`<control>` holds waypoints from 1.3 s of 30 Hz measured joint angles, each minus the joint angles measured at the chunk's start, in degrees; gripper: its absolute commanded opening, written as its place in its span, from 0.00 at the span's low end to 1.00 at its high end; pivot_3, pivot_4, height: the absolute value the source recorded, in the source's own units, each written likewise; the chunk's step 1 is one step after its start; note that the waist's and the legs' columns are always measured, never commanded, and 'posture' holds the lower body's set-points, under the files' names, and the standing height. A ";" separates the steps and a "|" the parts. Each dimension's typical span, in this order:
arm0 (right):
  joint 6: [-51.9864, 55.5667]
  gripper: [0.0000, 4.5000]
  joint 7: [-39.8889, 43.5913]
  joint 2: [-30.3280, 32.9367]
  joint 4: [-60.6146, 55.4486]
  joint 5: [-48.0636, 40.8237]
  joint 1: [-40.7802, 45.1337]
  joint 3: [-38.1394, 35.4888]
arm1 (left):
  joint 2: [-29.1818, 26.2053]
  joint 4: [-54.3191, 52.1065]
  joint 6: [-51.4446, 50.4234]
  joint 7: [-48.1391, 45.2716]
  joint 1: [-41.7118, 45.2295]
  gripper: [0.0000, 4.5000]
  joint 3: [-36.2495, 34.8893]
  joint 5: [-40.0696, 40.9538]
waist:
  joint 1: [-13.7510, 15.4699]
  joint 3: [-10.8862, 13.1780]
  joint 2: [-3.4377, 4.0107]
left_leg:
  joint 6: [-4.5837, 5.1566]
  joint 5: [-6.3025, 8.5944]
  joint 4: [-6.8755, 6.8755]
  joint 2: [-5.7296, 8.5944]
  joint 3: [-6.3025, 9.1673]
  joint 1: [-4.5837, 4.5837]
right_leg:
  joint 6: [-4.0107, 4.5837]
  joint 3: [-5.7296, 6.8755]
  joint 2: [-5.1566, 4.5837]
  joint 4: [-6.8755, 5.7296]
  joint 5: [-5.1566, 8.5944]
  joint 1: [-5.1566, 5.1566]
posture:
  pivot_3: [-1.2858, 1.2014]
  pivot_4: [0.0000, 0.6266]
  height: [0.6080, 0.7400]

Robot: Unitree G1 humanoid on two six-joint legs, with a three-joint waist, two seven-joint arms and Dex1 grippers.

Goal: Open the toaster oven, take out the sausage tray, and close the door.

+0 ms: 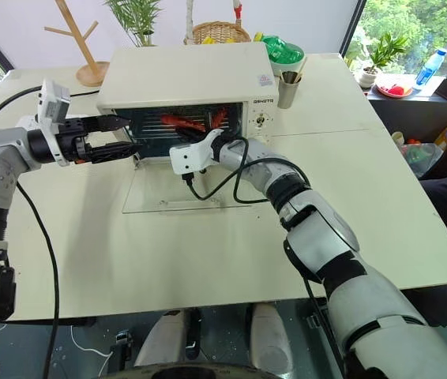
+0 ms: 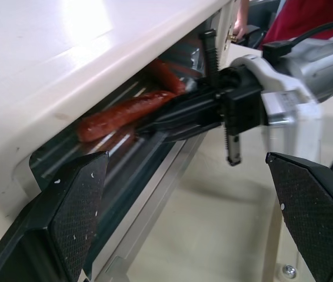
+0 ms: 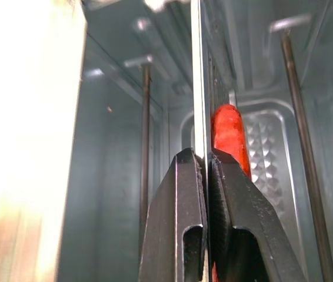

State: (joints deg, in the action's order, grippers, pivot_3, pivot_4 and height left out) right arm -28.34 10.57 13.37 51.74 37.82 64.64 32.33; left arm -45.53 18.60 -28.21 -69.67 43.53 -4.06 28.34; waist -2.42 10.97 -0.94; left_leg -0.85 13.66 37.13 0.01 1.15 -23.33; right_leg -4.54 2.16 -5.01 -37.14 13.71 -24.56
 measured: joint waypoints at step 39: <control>13.87 0.01 18.61 11.64 -51.51 -5.49 -29.95 -6.69 | 2.06 4.20 1.22 -5.30 3.56 1.00 1.35 -4.12 | 2.01 0.03 -0.08 | 0.01 0.00 0.11 0.16 0.18 -0.13 | -0.03 -0.04 -0.02 0.12 0.02 0.10 | 0.52 0.24 1.00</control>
State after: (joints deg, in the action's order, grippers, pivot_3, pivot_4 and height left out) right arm -14.46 29.18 25.01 0.23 32.33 34.69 25.64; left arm -43.48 22.80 -26.99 -74.97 47.09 -2.70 24.22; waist -0.41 11.00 -1.02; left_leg -0.84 13.66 37.24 0.17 1.33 -23.46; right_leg -4.58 2.13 -5.04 -37.01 13.73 -24.46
